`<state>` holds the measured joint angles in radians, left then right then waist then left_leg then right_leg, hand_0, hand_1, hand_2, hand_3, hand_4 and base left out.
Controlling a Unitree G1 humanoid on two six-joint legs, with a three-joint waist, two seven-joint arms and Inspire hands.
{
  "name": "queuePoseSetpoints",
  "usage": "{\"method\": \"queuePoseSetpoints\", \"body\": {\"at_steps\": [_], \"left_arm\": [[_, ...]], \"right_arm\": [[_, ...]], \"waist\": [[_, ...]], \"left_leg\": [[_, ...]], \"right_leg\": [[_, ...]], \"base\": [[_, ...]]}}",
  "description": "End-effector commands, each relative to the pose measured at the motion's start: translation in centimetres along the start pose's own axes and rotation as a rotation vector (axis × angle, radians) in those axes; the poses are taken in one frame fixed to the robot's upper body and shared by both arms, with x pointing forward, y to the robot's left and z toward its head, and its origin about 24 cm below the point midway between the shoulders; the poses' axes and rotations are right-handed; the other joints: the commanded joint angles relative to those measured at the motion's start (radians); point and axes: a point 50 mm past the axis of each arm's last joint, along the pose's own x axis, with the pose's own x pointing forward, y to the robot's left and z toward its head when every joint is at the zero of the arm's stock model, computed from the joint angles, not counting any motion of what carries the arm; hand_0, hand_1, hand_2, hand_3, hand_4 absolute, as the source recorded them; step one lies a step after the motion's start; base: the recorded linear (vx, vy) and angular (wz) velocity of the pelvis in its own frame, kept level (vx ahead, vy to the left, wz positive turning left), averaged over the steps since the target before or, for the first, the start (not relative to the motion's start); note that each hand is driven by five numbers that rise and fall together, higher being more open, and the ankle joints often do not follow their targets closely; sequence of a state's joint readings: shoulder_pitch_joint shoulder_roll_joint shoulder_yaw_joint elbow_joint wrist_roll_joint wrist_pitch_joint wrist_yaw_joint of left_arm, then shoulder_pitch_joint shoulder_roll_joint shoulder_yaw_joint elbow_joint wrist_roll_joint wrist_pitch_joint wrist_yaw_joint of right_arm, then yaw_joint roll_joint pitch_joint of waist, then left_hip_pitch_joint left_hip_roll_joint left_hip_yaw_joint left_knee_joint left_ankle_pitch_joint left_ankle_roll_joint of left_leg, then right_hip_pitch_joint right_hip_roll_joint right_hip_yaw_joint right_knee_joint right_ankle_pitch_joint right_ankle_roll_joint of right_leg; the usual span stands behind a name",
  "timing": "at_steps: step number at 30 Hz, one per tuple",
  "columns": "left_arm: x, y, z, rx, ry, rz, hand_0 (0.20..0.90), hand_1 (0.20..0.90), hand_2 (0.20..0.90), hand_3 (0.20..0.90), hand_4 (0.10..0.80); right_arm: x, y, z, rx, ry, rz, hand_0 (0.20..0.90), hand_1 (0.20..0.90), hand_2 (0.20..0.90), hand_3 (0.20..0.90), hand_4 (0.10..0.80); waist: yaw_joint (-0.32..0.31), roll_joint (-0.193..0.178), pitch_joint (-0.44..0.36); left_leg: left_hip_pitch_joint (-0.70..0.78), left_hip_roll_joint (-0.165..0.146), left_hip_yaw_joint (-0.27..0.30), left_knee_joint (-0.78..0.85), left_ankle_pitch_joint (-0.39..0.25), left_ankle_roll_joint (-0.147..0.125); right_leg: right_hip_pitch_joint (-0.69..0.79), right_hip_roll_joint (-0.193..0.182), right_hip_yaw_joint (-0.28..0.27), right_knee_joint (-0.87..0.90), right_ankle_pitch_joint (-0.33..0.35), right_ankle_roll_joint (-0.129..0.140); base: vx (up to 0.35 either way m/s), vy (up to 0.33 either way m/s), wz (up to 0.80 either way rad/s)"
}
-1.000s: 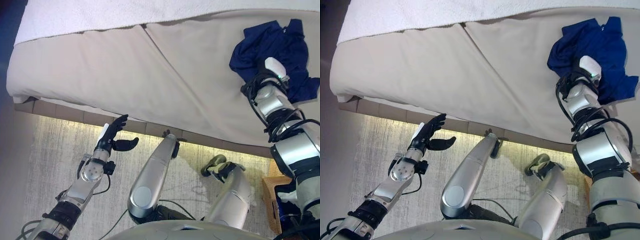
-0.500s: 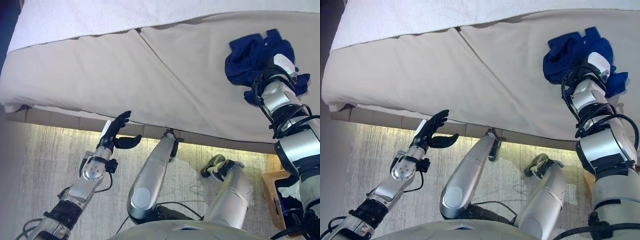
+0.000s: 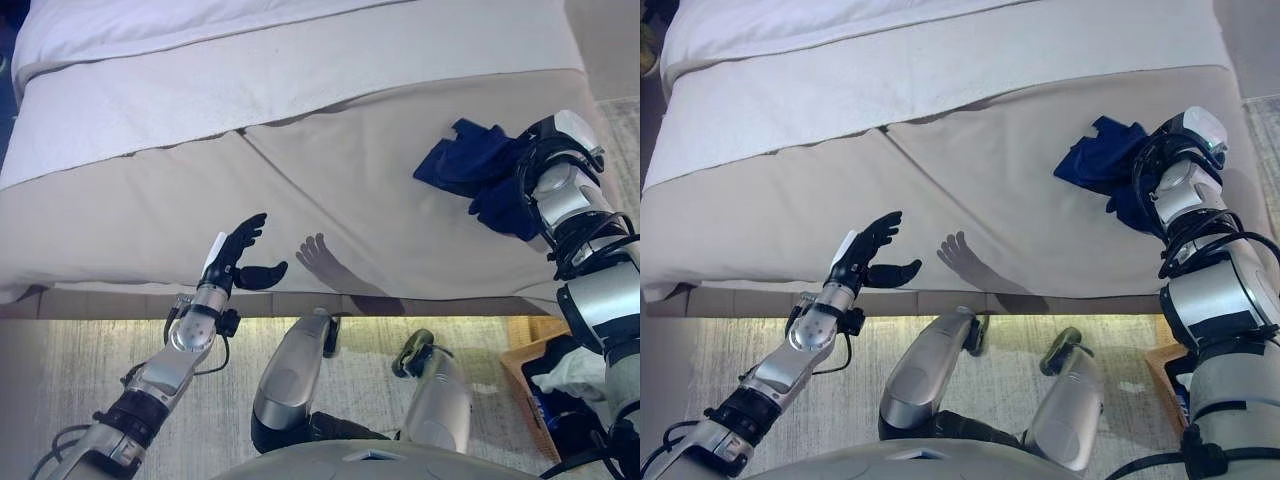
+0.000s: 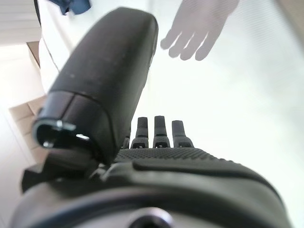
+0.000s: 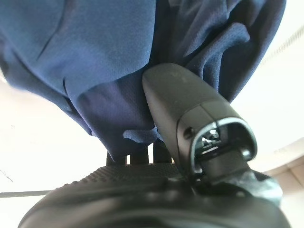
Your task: Pick up the clothes from the bed and place them into the basket
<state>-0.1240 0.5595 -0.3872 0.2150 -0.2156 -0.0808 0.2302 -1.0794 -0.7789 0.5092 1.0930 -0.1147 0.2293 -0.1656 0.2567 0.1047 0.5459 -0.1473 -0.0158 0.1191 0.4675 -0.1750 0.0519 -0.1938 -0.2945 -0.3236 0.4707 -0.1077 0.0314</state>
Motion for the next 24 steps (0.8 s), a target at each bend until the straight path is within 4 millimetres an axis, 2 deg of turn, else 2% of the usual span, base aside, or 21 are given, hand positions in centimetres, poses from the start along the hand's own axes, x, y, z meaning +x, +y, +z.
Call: {"method": "queuePoseSetpoints", "body": {"at_steps": [1, 4, 8, 11, 15, 18, 21, 24], "left_arm": [[-0.5, 1.2, 0.5, 0.018, -0.029, 0.042, 0.900, 0.900, 0.900, 0.900, 0.800], [-0.2, 1.1, 0.3, 0.035, -0.012, 0.035, 0.900, 0.900, 0.900, 0.900, 0.800], [-0.1, 1.2, -0.1, 0.048, 0.009, 0.037, 0.900, 0.900, 0.900, 0.900, 0.800], [0.3, 1.4, 0.2, 0.053, 0.001, 0.046, 0.900, 0.900, 0.900, 0.900, 0.800], [0.5, 1.5, 0.3, 0.065, -0.015, 0.042, 0.900, 0.900, 0.900, 0.900, 0.800], [0.6, 1.7, 0.3, 0.068, -0.016, 0.042, 0.900, 0.900, 0.900, 0.900, 0.800], [0.7, 1.6, 0.2, 0.064, -0.019, 0.034, 0.900, 0.900, 0.900, 0.900, 0.800], [0.9, 0.8, 0.3, 0.062, -0.028, 0.002, 0.900, 0.900, 0.900, 0.900, 0.800]], "right_arm": [[0.0, -5.4, 1.3, 0.146, -0.120, -0.179, 0.300, 0.300, 0.300, 0.200, 0.100], [-0.2, -6.1, 1.9, 0.266, -0.166, -0.187, 0.300, 0.300, 0.300, 0.200, 0.100], [-0.4, -7.3, 1.9, 0.321, -0.198, -0.217, 0.300, 0.300, 0.300, 0.200, 0.100], [-0.8, -8.7, 2.2, 0.340, -0.238, -0.272, 0.300, 0.300, 0.300, 0.200, 0.100], [-1.1, -10.6, 1.4, 0.331, -0.238, -0.342, 0.300, 0.300, 0.300, 0.200, 0.100], [-1.5, -12.2, 1.0, 0.333, -0.239, -0.389, 0.300, 0.300, 0.300, 0.200, 0.100], [-1.7, -12.9, 0.5, 0.330, -0.237, -0.414, 0.300, 0.300, 0.300, 0.200, 0.100], [-2.1, -14.2, -0.6, 0.277, -0.214, -0.457, 0.300, 0.300, 0.300, 0.200, 0.100]], "waist": [[-0.045, -0.088, -0.229], [-0.082, -0.101, -0.278], [-0.117, -0.107, -0.332], [-0.151, -0.110, -0.373], [-0.183, -0.115, -0.409], [-0.209, -0.121, -0.431], [-0.223, -0.124, -0.441], [-0.259, -0.129, -0.457]], "left_leg": [[0.026, 0.038, -0.044, -0.101, 0.004, -0.045], [0.078, 0.040, -0.029, -0.160, 0.020, -0.054], [0.125, 0.041, 0.001, -0.230, 0.042, -0.058], [0.167, 0.043, 0.019, -0.302, 0.062, -0.064], [0.207, 0.044, 0.035, -0.370, 0.081, -0.070], [0.228, 0.049, 0.046, -0.405, 0.085, -0.071], [0.242, 0.053, 0.054, -0.428, 0.090, -0.073], [0.267, 0.061, 0.065, -0.493, 0.110, -0.080]], "right_leg": [[0.156, 0.082, -0.031, -0.108, -0.068, -0.017], [0.192, 0.109, 0.004, -0.190, -0.033, -0.002], [0.218, 0.122, 0.020, -0.255, 0.000, 0.011], [0.236, 0.131, 0.043, -0.320, 0.036, 0.032], [0.252, 0.139, 0.073, -0.385, 0.075, 0.053], [0.253, 0.149, 0.096, -0.410, 0.088, 0.063], [0.254, 0.157, 0.109, -0.423, 0.096, 0.066], [0.256, 0.178, 0.136, -0.464, 0.116, 0.073]], "base": [[0.089, 0.004, -0.12], [0.093, 0.031, -0.14], [0.060, 0.035, -0.20], [0.012, 0.024, -0.23], [-0.001, 0.003, -0.23], [0.008, -0.006, -0.23], [0.012, -0.002, -0.07], [0.011, -0.021, -0.35]]}}
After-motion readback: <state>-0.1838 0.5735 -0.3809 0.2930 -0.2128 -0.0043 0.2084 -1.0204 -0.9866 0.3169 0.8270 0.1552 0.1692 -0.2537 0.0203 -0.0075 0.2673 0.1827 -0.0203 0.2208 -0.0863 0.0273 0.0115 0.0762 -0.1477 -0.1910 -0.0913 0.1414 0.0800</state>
